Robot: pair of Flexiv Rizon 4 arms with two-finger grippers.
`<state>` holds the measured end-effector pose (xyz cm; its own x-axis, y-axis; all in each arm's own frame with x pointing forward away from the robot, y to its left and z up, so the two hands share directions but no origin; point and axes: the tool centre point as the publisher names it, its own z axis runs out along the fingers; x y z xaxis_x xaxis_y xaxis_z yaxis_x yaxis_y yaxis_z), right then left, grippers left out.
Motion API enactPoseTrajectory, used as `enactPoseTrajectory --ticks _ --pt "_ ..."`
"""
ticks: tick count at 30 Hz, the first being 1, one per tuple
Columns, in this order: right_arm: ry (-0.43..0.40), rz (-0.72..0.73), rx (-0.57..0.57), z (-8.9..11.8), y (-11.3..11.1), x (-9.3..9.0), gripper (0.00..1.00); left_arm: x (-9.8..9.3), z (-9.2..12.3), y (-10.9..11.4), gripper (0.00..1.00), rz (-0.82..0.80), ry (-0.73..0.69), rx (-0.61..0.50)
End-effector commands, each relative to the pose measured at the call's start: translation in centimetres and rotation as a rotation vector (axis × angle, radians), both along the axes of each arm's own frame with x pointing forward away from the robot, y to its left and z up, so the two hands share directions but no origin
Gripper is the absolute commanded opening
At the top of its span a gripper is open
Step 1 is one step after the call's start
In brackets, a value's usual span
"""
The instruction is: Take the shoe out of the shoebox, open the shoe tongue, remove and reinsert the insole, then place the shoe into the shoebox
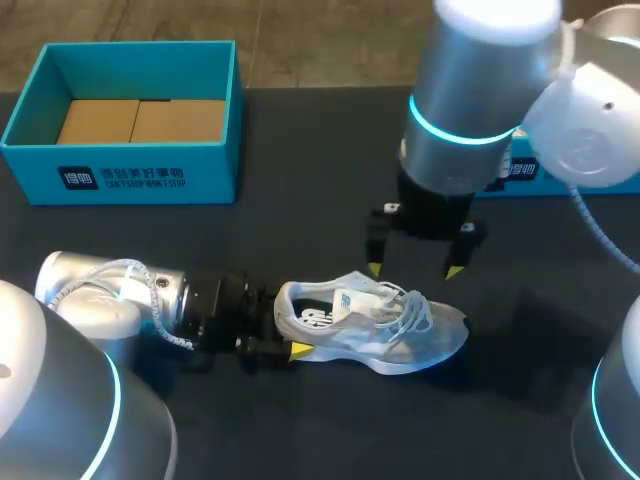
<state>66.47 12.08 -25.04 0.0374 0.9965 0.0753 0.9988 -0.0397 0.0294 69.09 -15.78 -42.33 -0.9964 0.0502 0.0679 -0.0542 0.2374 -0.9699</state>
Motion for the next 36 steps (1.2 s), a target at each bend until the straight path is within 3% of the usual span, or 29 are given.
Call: enactPoseTrajectory --ticks 1,13,23,32,36 --pt "0.022 0.006 -0.003 -1.0 1.5 0.8 1.0 0.0 -0.4 0.0 0.0 0.0 0.001 0.004" --pt "0.022 0.006 -0.003 -1.0 1.5 0.8 1.0 0.0 -0.4 0.0 0.0 0.0 0.001 0.004" --pt "-0.034 0.001 -0.194 -1.7 7.5 0.7 1.0 0.0 -0.4 0.0 0.0 0.0 0.001 0.004" --pt "-0.031 -0.024 -0.231 -3.3 9.7 -0.1 1.0 0.0 -0.4 0.0 0.0 0.0 0.001 0.004" --pt "-0.015 -0.04 -0.232 -3.6 9.7 -0.3 1.0 0.0 -0.4 0.0 0.0 0.0 0.001 0.004"
